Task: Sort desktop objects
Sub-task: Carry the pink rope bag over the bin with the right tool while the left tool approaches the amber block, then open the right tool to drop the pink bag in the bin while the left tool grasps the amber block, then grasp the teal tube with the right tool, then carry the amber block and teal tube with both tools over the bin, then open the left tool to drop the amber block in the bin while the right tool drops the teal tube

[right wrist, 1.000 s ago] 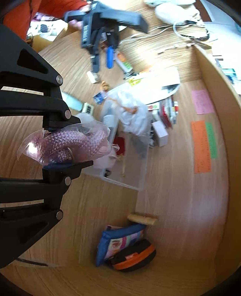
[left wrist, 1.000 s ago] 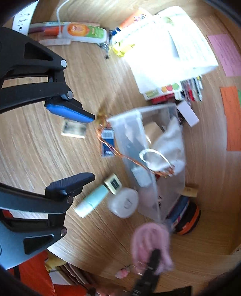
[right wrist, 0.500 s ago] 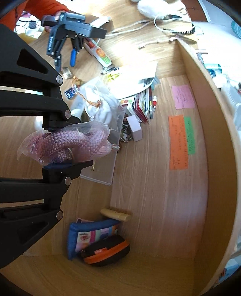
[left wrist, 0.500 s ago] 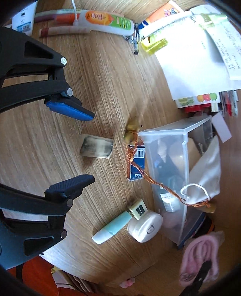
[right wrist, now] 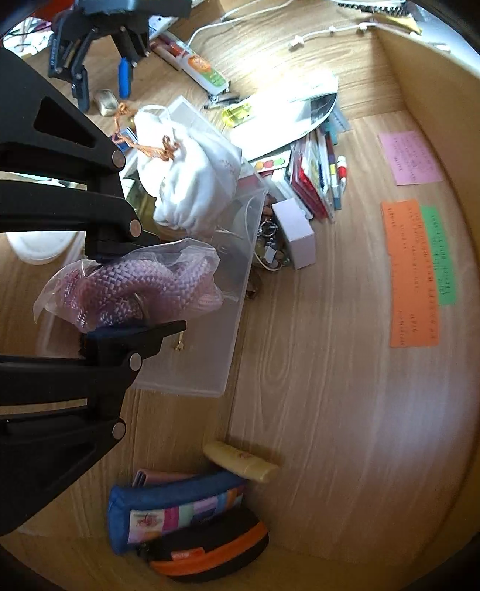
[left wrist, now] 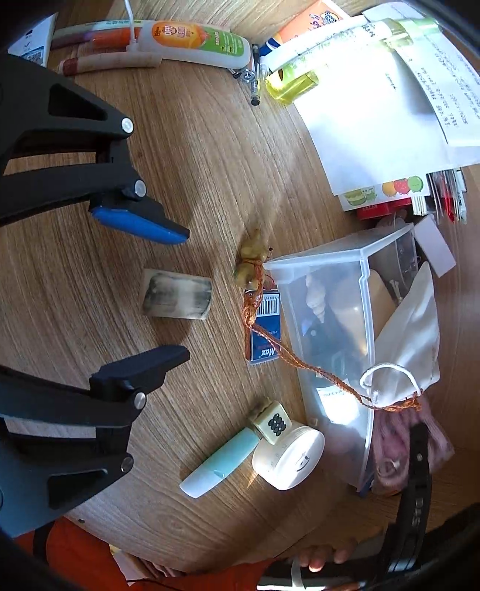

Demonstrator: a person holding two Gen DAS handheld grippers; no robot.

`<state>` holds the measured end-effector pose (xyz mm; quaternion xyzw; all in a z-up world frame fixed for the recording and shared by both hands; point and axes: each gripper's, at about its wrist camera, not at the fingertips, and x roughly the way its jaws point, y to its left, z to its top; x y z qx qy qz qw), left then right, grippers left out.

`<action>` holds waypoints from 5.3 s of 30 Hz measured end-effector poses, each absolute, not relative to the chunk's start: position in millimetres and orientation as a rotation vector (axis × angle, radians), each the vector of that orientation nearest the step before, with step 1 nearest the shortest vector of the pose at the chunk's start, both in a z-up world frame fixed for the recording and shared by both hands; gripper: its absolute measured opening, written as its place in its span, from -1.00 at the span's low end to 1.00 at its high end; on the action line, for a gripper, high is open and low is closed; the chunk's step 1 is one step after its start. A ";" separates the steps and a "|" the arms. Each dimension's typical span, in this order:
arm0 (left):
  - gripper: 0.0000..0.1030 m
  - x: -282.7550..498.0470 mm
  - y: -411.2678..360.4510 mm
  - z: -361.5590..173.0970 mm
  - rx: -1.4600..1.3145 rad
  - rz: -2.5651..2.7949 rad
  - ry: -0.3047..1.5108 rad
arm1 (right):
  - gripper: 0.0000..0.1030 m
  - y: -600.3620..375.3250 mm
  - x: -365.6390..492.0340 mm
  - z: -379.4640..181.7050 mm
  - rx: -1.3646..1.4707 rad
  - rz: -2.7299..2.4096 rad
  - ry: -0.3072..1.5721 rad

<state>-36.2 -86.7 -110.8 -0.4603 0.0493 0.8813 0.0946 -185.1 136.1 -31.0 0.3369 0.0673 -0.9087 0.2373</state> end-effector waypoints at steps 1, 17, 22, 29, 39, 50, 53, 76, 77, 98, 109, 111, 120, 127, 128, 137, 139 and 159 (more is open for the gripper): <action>0.03 -35.4 -87.0 -110.7 -1.361 2.620 0.145 | -0.55 134.2 -187.0 -33.0 0.930 -2.489 0.188; -0.32 -29.0 -88.3 -106.5 -1.317 2.669 0.118 | 0.20 98.4 -160.0 -55.1 0.957 -2.471 0.376; -0.44 -25.4 -84.1 -106.0 -1.314 2.681 0.116 | 0.30 107.0 -137.8 -48.9 0.930 -2.474 0.333; -0.54 -25.8 -77.0 -103.1 -1.324 2.738 0.108 | 0.35 112.0 -91.2 -46.2 0.879 -2.427 0.322; -0.55 -17.9 -67.2 -105.0 -1.321 2.732 0.079 | 0.36 99.3 -45.8 -74.6 0.919 -2.292 0.335; -0.56 -4.8 -46.8 -104.2 -1.266 2.664 -0.008 | -0.07 92.4 -44.5 -108.7 1.061 -2.198 0.327; -0.56 -5.0 -39.8 -104.5 -1.253 2.650 -0.015 | -0.24 90.2 -50.6 -115.8 1.092 -2.192 0.327; -0.56 -10.1 -36.2 -73.9 -1.129 2.669 -0.115 | -0.56 84.7 -43.9 -90.4 0.945 -2.228 0.374; -0.56 -10.5 -35.2 -70.1 -1.114 2.675 -0.111 | -0.56 87.3 -44.4 -86.7 0.935 -2.237 0.367; -0.56 -68.4 -0.6 -11.7 -0.904 2.713 0.000 | -0.55 158.0 -91.9 -26.5 0.801 -2.415 0.232; -0.56 -114.8 18.3 -15.5 -0.928 2.678 0.026 | -0.55 166.5 -134.3 -31.0 0.829 -2.419 0.192; -0.56 -122.0 19.2 -17.9 -0.934 2.679 0.023 | -0.55 166.9 -142.7 -32.6 0.847 -2.415 0.184; -0.56 -145.3 10.2 -38.3 -1.018 2.660 -0.036 | -0.55 159.2 -173.7 -49.8 0.944 -2.447 0.114; -0.55 -145.3 13.2 -43.7 -1.023 2.641 -0.025 | -0.55 152.5 -180.3 -63.0 1.000 -2.434 0.152; -0.55 -146.0 14.4 -45.0 -1.034 2.643 -0.015 | -0.55 152.7 -181.2 -64.4 1.006 -2.432 0.154; -0.39 -145.0 17.6 -47.4 -1.049 2.653 0.004 | -0.48 152.0 -180.3 -67.9 0.987 -2.464 0.198; -0.16 -143.9 17.8 -46.5 -1.038 2.645 -0.009 | -0.40 152.2 -179.4 -67.9 0.972 -2.482 0.215; 0.85 -109.5 4.2 -15.2 -0.870 2.794 0.030 | 0.50 171.8 -169.4 -39.5 0.872 -2.518 0.092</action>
